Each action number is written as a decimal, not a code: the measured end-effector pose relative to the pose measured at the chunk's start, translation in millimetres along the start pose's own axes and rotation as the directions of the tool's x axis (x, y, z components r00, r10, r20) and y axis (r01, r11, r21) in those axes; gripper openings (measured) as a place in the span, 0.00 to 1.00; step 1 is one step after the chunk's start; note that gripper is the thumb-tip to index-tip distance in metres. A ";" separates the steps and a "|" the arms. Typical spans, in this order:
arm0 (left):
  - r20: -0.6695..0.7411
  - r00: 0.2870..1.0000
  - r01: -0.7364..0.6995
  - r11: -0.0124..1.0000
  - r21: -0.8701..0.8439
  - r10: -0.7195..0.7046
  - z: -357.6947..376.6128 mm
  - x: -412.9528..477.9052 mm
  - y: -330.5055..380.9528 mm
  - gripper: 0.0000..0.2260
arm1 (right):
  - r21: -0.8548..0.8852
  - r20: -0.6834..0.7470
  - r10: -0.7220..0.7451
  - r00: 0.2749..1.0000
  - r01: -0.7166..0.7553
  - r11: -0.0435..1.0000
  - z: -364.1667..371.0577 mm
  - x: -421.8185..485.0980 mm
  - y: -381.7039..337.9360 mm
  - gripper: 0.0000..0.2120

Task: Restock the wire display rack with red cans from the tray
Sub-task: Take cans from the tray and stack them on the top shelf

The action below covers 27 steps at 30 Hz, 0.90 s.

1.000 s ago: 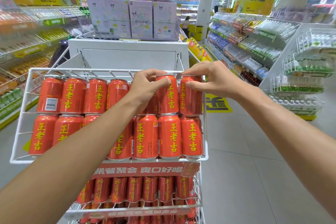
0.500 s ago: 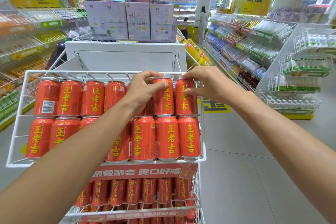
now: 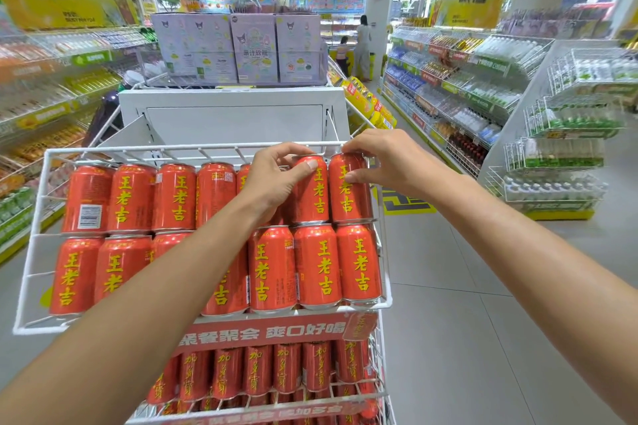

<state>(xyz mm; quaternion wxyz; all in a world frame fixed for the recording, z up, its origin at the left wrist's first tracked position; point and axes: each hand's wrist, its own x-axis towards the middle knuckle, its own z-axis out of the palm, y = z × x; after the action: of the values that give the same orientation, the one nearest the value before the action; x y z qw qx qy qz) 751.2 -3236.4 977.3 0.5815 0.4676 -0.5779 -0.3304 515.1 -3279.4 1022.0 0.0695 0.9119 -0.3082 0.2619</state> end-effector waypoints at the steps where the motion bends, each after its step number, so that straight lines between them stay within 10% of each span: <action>1: 0.004 1.000 -0.010 1.000 0.024 0.010 -0.2 0.1 -0.4 0.06 | 0.002 -0.001 -0.001 1.000 0.001 1.000 0.6 0.0 0.4 0.25; 27: -0.067 0.997 0.016 0.763 0.646 0.036 -0.6 6.0 0.2 0.13 | -0.003 -0.005 0.004 1.000 -0.004 1.000 -2.2 -4.7 -7.2 0.24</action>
<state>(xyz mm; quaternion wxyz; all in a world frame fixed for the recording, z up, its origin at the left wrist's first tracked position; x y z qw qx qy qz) 752.5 -3241.9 979.7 0.4079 0.6482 -0.6366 -0.0904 515.3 -3270.5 1021.6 0.0712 0.9104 -0.3105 0.2640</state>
